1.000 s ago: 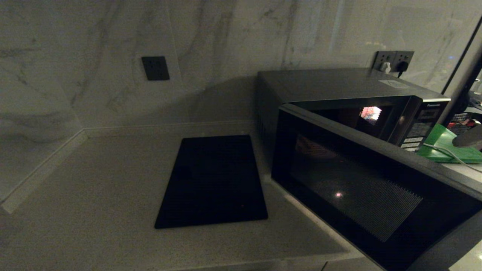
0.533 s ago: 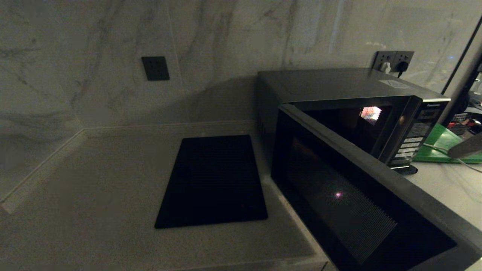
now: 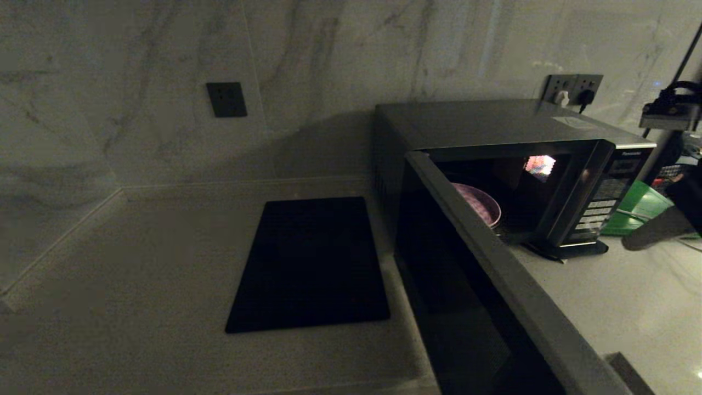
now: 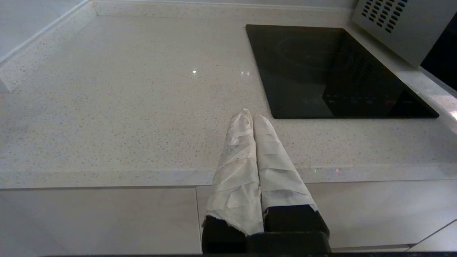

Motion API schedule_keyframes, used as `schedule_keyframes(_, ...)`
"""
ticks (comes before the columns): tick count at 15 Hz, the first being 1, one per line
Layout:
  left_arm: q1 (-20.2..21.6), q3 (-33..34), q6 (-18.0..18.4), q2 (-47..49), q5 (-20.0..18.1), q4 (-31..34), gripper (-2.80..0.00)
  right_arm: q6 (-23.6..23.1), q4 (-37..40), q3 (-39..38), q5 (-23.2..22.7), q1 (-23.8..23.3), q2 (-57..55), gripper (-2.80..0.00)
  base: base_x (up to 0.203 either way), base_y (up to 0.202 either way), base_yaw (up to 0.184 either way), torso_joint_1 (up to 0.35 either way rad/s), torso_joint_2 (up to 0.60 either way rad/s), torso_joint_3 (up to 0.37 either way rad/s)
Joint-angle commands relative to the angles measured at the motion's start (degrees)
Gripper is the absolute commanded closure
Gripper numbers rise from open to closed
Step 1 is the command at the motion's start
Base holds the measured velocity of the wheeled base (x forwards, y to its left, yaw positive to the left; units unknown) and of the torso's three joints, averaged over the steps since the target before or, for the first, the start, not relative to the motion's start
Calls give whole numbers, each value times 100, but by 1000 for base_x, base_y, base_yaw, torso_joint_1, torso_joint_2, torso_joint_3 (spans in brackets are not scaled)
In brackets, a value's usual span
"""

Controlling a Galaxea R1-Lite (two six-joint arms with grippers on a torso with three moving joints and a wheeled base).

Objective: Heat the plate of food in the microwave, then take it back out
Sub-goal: Open the microwave oven, then take the plate out of the microwave

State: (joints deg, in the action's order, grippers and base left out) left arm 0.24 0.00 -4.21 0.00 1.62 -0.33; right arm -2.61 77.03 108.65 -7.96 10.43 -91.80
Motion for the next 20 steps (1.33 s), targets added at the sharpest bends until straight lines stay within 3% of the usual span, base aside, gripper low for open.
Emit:
schedule_keyframes(1, 2, 0, -1, 9, 5, -2, 0, -71, 47, 133, -13, 269, -191, 0, 0, 0, 0, 0, 0, 0)
schedule_keyframes(3, 2, 0, -1, 9, 5, -2, 0, -324, 49, 165, -1, 302, -201, 0, 0, 0, 0, 0, 0, 0)
schedule_keyframes(6, 2, 0, -1, 9, 5, -2, 0, -184, 21, 170, 97, 96, -190, 0, 0, 0, 0, 0, 0, 0)
schedule_keyframes(8, 2, 0, -1, 9, 5, -2, 0, 747, -318, 187, 146, -49, -169, 0, 0, 0, 0, 0, 0, 0)
schedule_keyframes(10, 2, 0, -1, 4, 5, -2, 0, 2126, -924, 192, 290, -198, -232, 0, 0, 0, 0, 0, 0, 0)
schedule_keyframes(12, 2, 0, -1, 9, 5, -2, 0, 2781, -1292, 220, 439, -476, -578, 0, 0, 0, 0, 0, 0, 0)
schedule_keyframes(17, 2, 0, -1, 9, 5, -2, 0, 4156, -1933, 400, 439, -506, -1599, 0, 0, 0, 0, 0, 0, 0)
schedule_keyframes(18, 2, 0, -1, 9, 5, -2, 0, 4288, -1992, 404, 432, -507, -1810, -280, 0, 0, 0, 0, 0, 0)
schedule_keyframes(20, 2, 0, -1, 8, 5, -2, 0, 4366, -2410, 404, 427, -532, -2113, -280, 0, 0, 0, 0, 0, 0)
